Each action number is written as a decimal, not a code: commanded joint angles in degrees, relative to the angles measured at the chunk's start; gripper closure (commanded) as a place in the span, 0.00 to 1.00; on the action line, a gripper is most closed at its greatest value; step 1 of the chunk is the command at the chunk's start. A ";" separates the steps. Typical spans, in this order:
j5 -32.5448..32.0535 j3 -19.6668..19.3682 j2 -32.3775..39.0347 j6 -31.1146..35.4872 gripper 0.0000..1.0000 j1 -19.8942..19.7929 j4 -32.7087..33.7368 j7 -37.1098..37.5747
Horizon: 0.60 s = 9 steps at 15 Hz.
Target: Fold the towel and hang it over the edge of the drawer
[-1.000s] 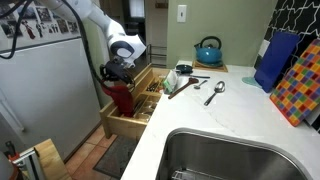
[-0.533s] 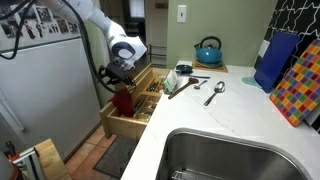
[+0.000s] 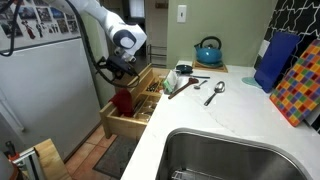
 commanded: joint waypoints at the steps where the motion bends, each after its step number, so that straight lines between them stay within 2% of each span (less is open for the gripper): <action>1: -10.91 -0.62 -6.08 -6.10 0.00 0.44 2.72 4.98; 5: -22.25 -0.44 -10.60 -10.09 0.00 1.15 6.41 8.36; 7: -27.09 -0.35 -12.53 -8.44 0.00 1.46 7.01 10.54; 9: -28.64 -0.48 -14.11 -4.48 0.00 1.48 6.76 14.60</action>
